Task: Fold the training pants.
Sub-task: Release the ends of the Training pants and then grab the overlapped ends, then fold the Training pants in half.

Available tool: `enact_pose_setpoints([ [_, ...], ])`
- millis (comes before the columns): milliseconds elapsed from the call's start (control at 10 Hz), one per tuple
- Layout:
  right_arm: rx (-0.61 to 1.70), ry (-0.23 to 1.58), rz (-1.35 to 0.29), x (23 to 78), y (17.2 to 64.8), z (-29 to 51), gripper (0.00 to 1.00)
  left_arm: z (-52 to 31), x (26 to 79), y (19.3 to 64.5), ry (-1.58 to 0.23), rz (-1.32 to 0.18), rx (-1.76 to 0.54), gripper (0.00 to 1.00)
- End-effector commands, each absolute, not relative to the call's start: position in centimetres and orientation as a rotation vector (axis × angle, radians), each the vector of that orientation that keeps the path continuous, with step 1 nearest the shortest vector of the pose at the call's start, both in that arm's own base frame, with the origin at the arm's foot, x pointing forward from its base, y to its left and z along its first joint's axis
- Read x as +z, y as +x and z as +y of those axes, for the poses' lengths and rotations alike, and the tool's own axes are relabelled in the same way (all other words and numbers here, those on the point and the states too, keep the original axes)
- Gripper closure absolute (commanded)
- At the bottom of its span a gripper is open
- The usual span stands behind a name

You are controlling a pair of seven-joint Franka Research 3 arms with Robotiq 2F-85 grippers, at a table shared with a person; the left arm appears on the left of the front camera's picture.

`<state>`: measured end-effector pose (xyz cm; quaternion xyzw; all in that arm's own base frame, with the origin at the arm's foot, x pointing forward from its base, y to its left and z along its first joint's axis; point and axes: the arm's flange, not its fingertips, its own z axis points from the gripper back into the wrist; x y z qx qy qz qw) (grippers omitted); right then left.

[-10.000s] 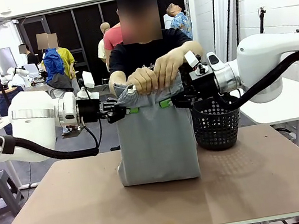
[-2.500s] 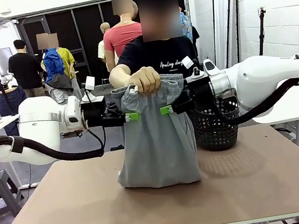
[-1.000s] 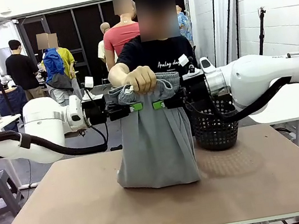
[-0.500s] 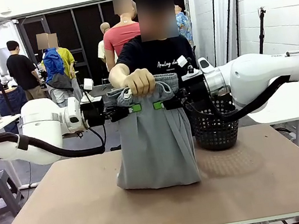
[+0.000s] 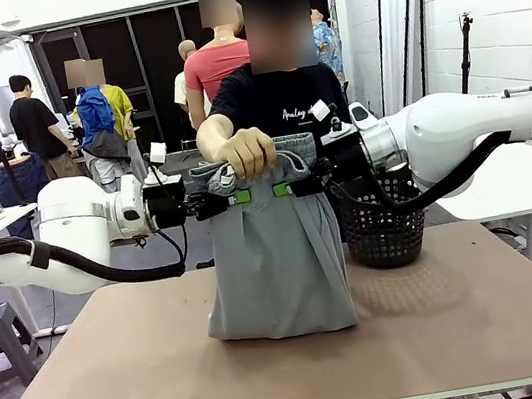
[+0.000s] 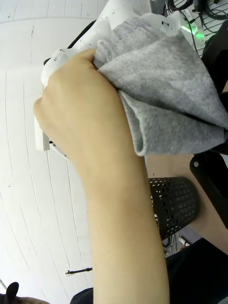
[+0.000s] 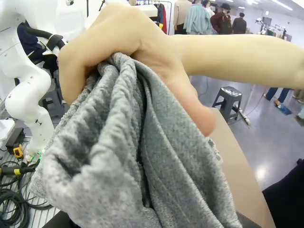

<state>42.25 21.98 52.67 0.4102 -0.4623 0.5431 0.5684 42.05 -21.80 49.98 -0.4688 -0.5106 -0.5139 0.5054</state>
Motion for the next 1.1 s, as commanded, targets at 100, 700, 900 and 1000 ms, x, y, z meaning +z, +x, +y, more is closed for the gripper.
enact_pose_setpoints([
  [100, 1.269, 0.969, -1.096, 52.75, 42.04, 21.93, 1.00, -21.91, 50.09, 42.04, -1.131, -1.249, -1.237, 1.00],
  [700, 1.269, 0.969, -1.096, 52.75, 42.04, 21.93, 1.00, -21.91, 50.09, 42.04, -1.131, -1.249, -1.237, 1.00],
  [900, 1.269, 0.969, -1.096, 52.75, 42.04, 21.93, 1.00, -21.91, 50.09, 42.04, -1.131, -1.249, -1.237, 1.00],
  [1000, 1.269, 0.969, -1.096, 52.75, 42.04, 21.93, 1.00, -21.91, 50.09, 42.04, -1.131, -1.249, -1.237, 1.00],
])
